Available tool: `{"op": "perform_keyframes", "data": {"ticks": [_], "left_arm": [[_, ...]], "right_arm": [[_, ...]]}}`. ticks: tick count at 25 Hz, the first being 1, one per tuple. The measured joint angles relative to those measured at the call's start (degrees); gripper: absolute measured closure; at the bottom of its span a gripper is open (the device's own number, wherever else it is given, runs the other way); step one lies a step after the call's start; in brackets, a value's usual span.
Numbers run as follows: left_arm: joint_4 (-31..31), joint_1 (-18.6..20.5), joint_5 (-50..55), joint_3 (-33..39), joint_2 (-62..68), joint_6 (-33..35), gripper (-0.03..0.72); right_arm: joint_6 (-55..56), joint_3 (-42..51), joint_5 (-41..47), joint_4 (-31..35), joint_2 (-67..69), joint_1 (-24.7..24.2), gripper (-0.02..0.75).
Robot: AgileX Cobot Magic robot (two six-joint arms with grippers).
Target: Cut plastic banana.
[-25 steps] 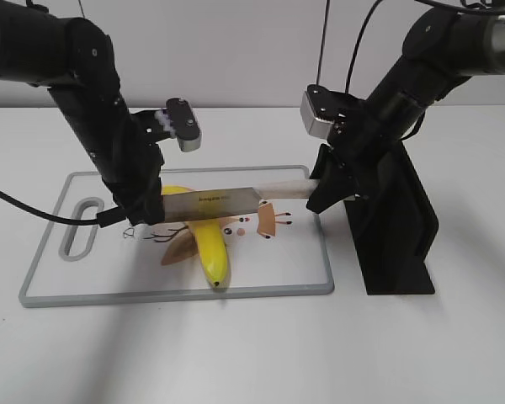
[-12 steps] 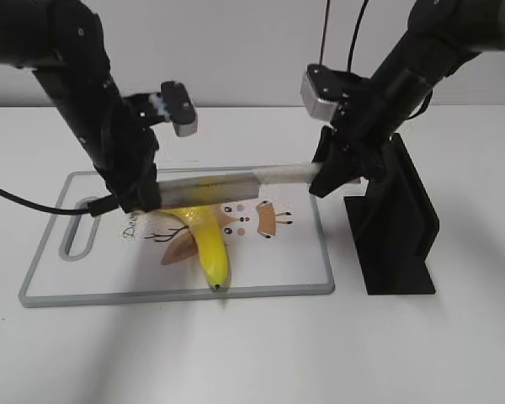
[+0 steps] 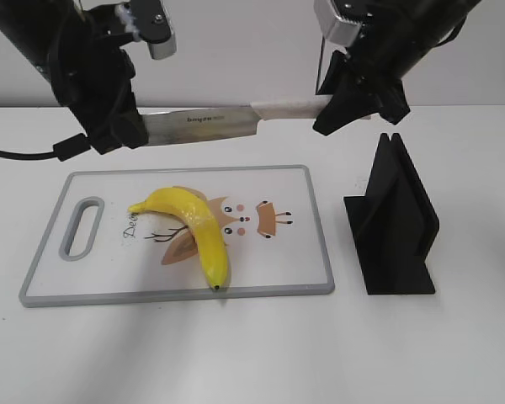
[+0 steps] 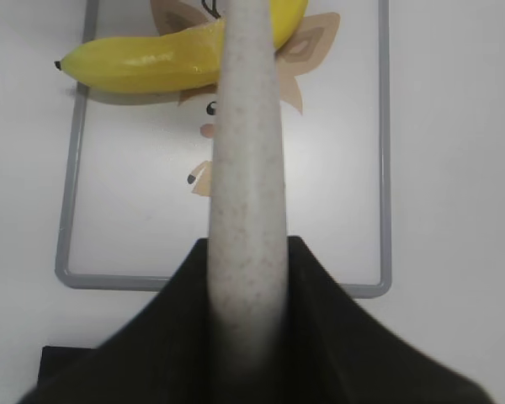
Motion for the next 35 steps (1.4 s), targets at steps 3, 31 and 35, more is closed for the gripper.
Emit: {"op": "perform_keyframes", "data": {"ticks": [3,31,35], "left_arm": [[-0.4,0.0,0.1,0.0,0.0,0.0,0.650],[20.0,11.4,15.6,-0.6,-11.0,-56.7,0.108],[12.2,14.8,15.7,0.8,-15.4,-56.8,0.119]], "right_arm": [[0.3,0.0,0.5,0.0,-0.1,0.0,0.561],[48.2,-1.2,3.4,-3.9,-7.7,0.1,0.565],[55.2,-0.7,3.4,-4.3,-10.8,0.1,0.565]]}}
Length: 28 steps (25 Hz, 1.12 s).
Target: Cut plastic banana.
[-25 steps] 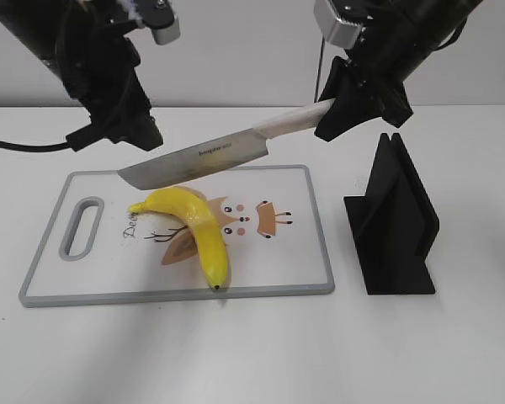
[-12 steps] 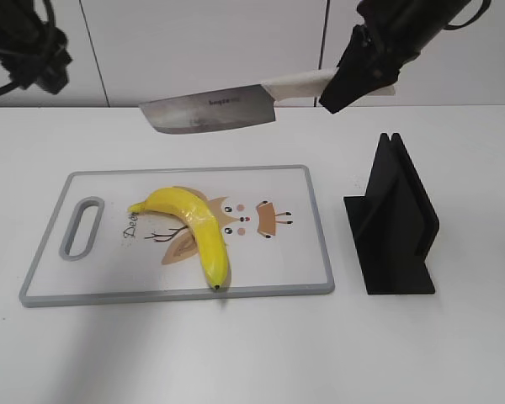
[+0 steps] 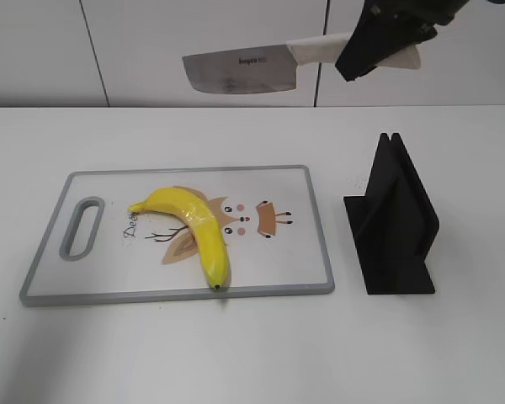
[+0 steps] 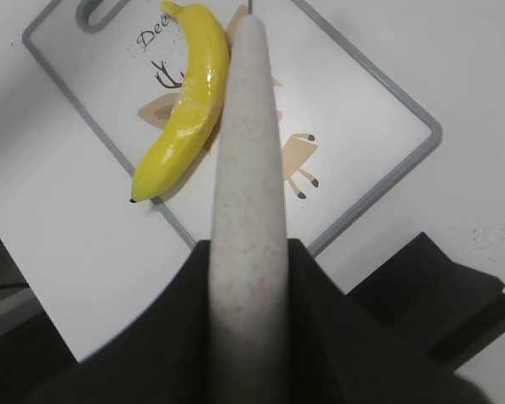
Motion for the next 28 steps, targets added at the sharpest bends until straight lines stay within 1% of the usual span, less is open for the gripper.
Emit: {"op": "perform_keyframes", "data": {"ticks": [4,6,12,15,18,22,26,28], "left_arm": [[-1.3,0.3,0.0,5.2,-7.8,0.1,0.121],[-1.4,0.3,0.0,8.9,-12.3,0.1,0.121],[-1.7,0.3,0.0,21.8,-28.2,0.1,0.121],[-1.7,0.3,-1.5,28.6,-36.8,0.1,0.123],[-1.7,0.3,-3.6,34.9,-45.5,0.1,0.135],[-1.7,0.3,-5.1,42.6,-57.8,0.1,0.142],[-1.7,0.3,-5.2,48.3,-69.9,0.1,0.143],[-1.8,0.3,-5.1,49.8,-75.3,0.1,0.143]], "right_arm": [[5.8,4.4,-0.3,-0.2,-5.8,0.0,0.565],[8.9,8.3,-2.9,-0.3,-9.8,0.0,0.565],[17.2,26.0,-19.2,-0.9,-23.2,0.0,0.565],[22.1,34.5,-27.0,-3.0,-29.4,0.0,0.565],[26.9,42.1,-31.8,-5.5,-34.3,0.0,0.565],[32.7,49.8,-36.4,-8.2,-39.4,0.0,0.565],[37.6,53.8,-38.5,-11.6,-42.0,0.0,0.565],[39.7,54.7,-38.8,-13.6,-42.3,0.0,0.565]]}}
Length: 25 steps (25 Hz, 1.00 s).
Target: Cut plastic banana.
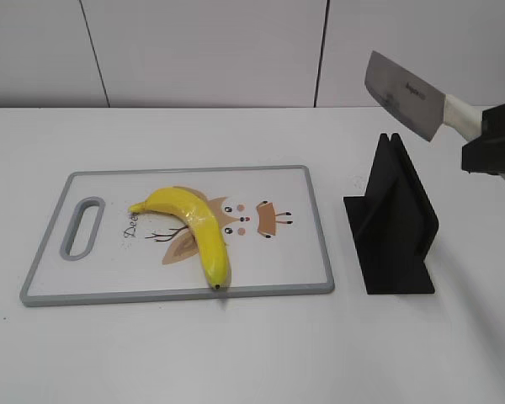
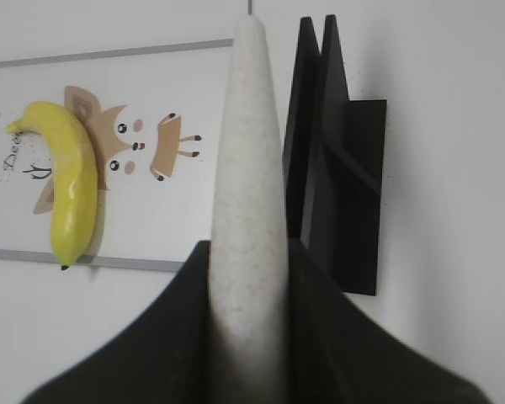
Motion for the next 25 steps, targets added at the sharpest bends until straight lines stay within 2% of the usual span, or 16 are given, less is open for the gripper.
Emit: {"op": "perform_keyframes", "data": {"ticks": [4,8,25], "left_arm": [[0.0,0.0,-0.4,2.6,-9.7,0.0,0.143],[0.0,0.0,-1.2,3.4,-11.3,0.0,0.143],[0.7,0.0,-2.1,3.7,-11.3,0.0,0.155]], "right_arm": [[4.4,0.5,-0.1,-5.7,0.0,0.0,0.565],[6.9,0.6,-0.2,-8.6,0.6,0.0,0.565],[4.6,0.3,0.0,-7.5,5.4,0.0,0.565]]}}
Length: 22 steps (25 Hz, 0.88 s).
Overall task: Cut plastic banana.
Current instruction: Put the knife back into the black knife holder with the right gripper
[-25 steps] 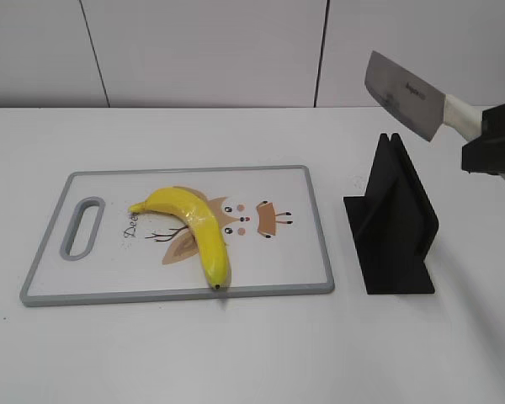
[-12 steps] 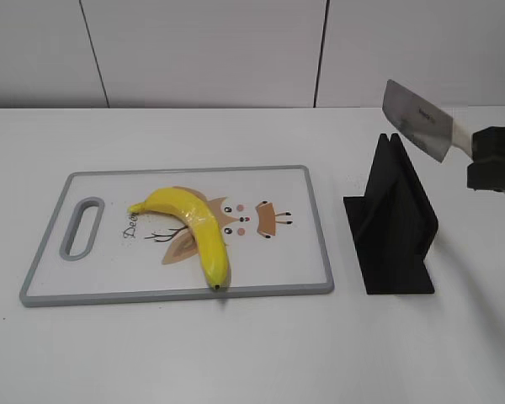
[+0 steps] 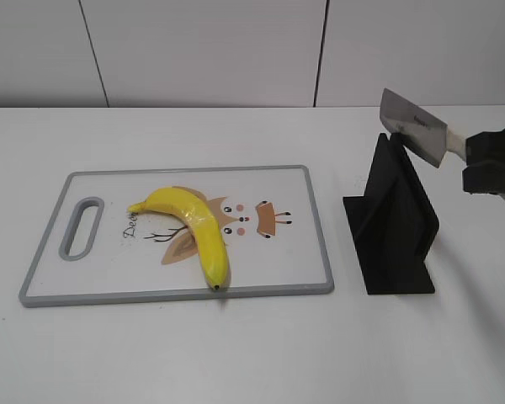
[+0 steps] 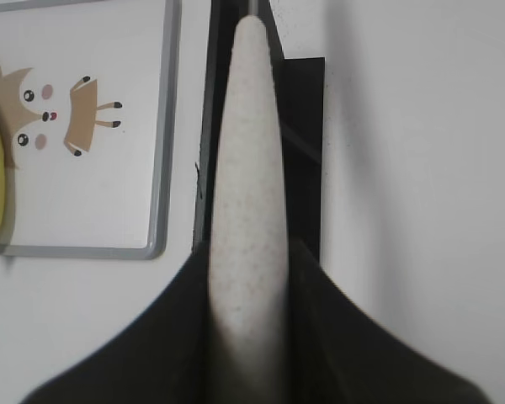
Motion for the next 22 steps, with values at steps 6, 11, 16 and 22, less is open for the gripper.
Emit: {"op": "perform_keyframes", "data": {"ticks": [6,11,16,22], "left_arm": [[0.0,0.0,0.0,0.0,0.0,0.0,0.158],[0.0,0.0,0.0,0.0,0.0,0.0,0.163],[0.0,0.0,0.0,0.0,0.0,0.0,0.163],[0.0,0.0,0.0,0.0,0.0,0.0,0.165]], "right_arm": [[-1.1,-5.1,0.4,0.4,0.0,0.0,0.565],[-1.3,-7.1,3.5,-0.3,0.3,0.0,0.565],[-1.4,-7.1,6.9,0.1,3.1,0.0,0.565],[-1.4,-7.1,7.4,0.3,6.0,0.0,0.565]]}}
